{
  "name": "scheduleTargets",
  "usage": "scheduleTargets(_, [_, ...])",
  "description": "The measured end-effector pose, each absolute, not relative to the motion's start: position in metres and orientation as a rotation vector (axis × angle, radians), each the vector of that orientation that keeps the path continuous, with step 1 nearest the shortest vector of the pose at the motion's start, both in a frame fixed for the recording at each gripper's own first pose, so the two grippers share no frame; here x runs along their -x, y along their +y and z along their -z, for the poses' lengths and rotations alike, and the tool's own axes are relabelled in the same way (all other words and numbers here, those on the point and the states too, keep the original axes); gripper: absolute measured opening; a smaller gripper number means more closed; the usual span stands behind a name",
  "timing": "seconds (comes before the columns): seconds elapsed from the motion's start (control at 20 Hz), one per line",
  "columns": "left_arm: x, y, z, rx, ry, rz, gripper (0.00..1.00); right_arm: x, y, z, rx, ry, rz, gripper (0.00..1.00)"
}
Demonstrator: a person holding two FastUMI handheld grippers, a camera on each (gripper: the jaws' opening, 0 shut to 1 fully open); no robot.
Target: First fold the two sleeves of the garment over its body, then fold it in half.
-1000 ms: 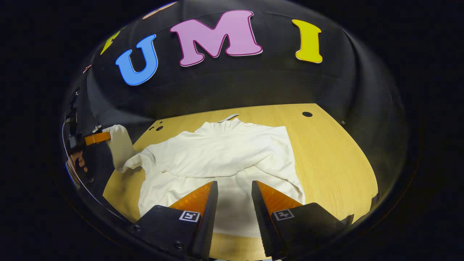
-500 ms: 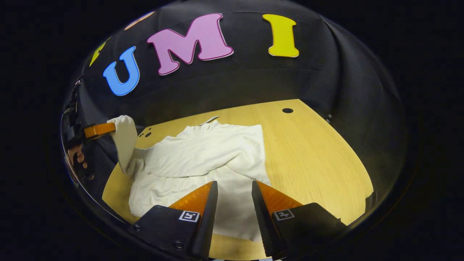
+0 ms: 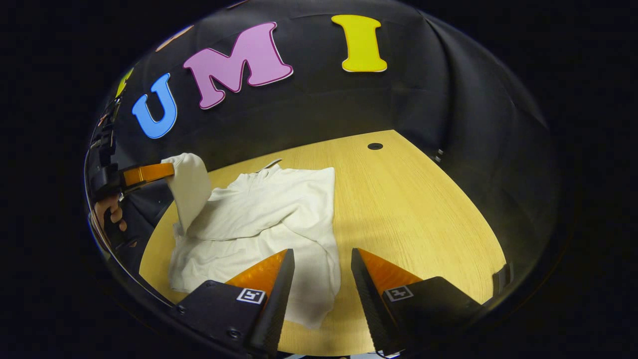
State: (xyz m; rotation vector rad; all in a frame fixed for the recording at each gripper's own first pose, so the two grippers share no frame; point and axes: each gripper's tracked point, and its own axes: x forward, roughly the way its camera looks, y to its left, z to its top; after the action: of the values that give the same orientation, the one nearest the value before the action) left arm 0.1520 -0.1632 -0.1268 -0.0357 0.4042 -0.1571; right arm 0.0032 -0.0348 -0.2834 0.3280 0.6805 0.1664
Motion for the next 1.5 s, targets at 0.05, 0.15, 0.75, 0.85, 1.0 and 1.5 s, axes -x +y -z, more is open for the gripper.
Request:
scheduleTargets(0.05, [-0.153,-0.173,0.133,0.038,0.414,0.159,0.13,-0.003,-0.037,0.285,-0.327,0.682,-0.171,0.63])
scheduleTargets(0.15, [-0.156,-0.191,0.147,0.029,0.434,0.159,0.13,-0.003,-0.044,0.29,-0.322,0.689,-0.184,0.71])
scheduleTargets(0.75, [-0.13,-0.311,0.211,0.041,0.516,0.434,0.46,-0.009,-0.057,0.306,-0.314,0.727,-0.225,0.71])
scheduleTargets(0.85, [-0.117,-0.313,0.207,0.041,0.507,0.477,0.65,-0.011,-0.053,0.304,-0.313,0.727,-0.227,0.71])
scheduleTargets(1.0, [-0.093,-0.285,0.206,0.024,0.516,0.459,0.76,-0.007,-0.044,0.301,-0.303,0.734,-0.25,0.71])
scheduleTargets(1.5, [-0.016,-0.107,0.225,0.064,0.598,0.165,0.83,0.035,-0.017,0.311,-0.207,0.817,-0.318,0.9])
